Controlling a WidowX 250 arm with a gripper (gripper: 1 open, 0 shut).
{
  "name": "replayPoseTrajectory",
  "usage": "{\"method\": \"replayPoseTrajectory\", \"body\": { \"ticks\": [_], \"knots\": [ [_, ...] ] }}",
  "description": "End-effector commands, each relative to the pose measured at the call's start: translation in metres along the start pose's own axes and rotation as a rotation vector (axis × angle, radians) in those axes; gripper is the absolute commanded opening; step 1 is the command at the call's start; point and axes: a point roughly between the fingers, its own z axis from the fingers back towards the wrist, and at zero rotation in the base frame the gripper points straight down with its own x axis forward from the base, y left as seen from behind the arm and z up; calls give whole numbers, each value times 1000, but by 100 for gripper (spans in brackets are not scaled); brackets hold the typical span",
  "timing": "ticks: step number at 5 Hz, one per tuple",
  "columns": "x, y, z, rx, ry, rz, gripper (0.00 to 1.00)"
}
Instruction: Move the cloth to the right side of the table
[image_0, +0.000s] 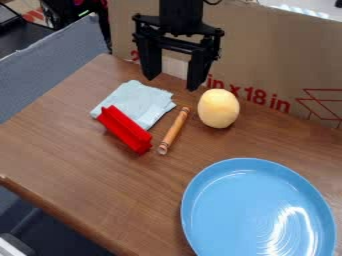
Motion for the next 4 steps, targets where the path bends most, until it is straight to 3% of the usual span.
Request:
{"method": "replayPoseTrajectory", "body": {
  "ticks": [1, 2, 3, 4],
  "knots": [
    [5, 24, 0, 3, 16, -24, 100],
    [-11, 36, -11, -6, 31, -52, 100],
    [-10, 44, 4, 20, 7, -117, 100],
    [-1, 69, 16, 30, -19, -177, 100]
  ]
}}
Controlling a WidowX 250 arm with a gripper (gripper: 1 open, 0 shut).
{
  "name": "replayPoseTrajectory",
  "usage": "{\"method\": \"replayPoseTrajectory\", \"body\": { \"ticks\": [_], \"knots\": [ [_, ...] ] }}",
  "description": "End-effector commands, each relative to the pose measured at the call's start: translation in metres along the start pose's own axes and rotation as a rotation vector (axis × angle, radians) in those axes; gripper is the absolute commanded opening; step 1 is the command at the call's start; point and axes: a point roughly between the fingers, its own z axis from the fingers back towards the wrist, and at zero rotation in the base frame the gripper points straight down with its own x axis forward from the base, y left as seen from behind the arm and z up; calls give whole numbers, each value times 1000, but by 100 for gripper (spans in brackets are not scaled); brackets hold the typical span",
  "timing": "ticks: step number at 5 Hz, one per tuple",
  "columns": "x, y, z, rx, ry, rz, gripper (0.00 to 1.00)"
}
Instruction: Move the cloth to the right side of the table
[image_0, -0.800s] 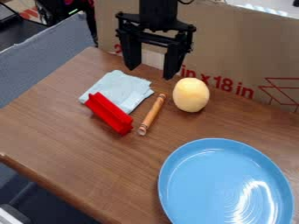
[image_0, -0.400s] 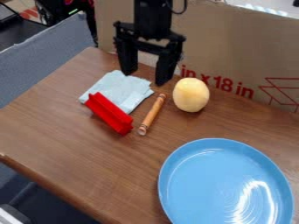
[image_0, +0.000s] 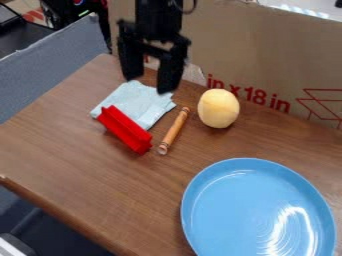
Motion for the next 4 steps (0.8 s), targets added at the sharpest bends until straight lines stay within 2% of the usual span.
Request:
{"method": "replayPoseTrajectory", "body": {
  "ticks": [1, 2, 3, 4],
  "knots": [
    [8, 30, 0, 12, -46, 13, 100],
    [-6, 35, -6, 36, -57, 48, 100],
    [0, 53, -22, 53, -54, 68, 100],
    [14, 58, -16, 118, -66, 97, 100]
  ]
}}
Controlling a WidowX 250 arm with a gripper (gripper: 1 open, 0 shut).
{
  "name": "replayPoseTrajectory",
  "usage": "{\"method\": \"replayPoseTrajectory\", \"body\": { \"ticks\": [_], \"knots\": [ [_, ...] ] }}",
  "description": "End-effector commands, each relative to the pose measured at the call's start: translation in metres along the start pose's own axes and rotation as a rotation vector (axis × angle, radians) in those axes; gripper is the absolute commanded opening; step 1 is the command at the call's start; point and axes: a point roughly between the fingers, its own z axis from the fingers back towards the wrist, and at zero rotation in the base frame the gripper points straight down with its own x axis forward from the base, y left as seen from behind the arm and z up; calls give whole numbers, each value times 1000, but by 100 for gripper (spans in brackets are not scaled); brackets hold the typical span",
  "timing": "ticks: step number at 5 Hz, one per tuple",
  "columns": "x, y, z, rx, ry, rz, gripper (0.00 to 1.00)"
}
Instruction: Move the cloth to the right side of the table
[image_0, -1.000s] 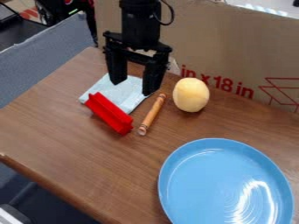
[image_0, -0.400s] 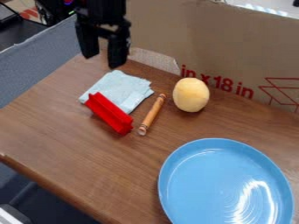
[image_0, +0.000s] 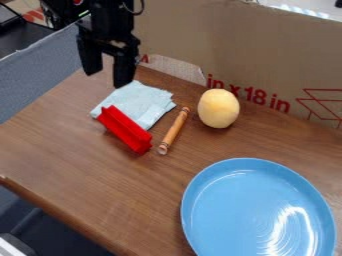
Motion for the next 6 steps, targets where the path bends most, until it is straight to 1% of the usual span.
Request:
{"method": "replayPoseTrajectory", "body": {
  "ticks": [1, 2, 3, 4, 5, 6],
  "knots": [
    [27, 11, 5, 83, -72, 31, 100],
    [22, 7, -15, 97, -70, 32, 100],
    [29, -5, -9, 98, -90, 9, 100],
    [40, -1, -25, 101, -117, 20, 100],
    [41, 25, -38, 96, -90, 96, 100],
    [32, 19, -41, 87, -62, 128, 100]
  ]
}}
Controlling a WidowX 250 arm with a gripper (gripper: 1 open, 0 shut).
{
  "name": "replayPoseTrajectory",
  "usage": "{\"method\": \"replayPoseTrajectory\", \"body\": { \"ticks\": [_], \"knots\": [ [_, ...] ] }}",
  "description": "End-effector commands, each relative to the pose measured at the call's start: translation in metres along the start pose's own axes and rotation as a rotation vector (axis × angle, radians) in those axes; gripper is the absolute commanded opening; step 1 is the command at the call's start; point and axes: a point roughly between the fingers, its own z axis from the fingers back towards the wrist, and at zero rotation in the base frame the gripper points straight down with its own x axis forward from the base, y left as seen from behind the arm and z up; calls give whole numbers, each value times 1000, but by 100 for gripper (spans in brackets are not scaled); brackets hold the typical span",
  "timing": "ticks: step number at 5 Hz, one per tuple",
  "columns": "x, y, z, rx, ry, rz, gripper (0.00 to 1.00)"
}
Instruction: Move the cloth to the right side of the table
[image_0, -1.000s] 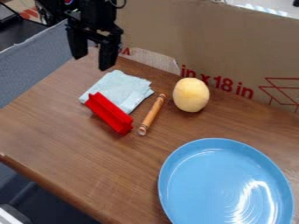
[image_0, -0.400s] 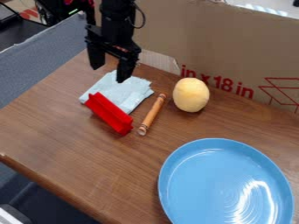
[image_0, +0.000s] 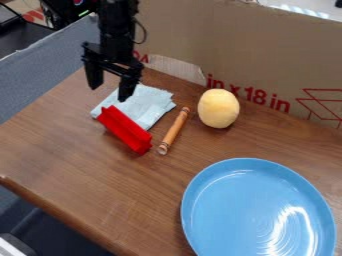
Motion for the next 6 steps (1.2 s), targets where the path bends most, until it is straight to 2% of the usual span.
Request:
{"method": "replayPoseTrajectory", "body": {
  "ticks": [1, 2, 3, 4, 5, 6],
  "knots": [
    [7, 1, 12, 3, -83, 11, 100],
    [11, 5, 12, 5, -79, 5, 100],
    [0, -9, 0, 0, -82, 26, 100],
    [-9, -21, 9, -38, -70, 42, 100],
    [-20, -16, -1, -47, -48, 33, 100],
    [-18, -7, 0, -50, -67, 41, 100]
  ]
}}
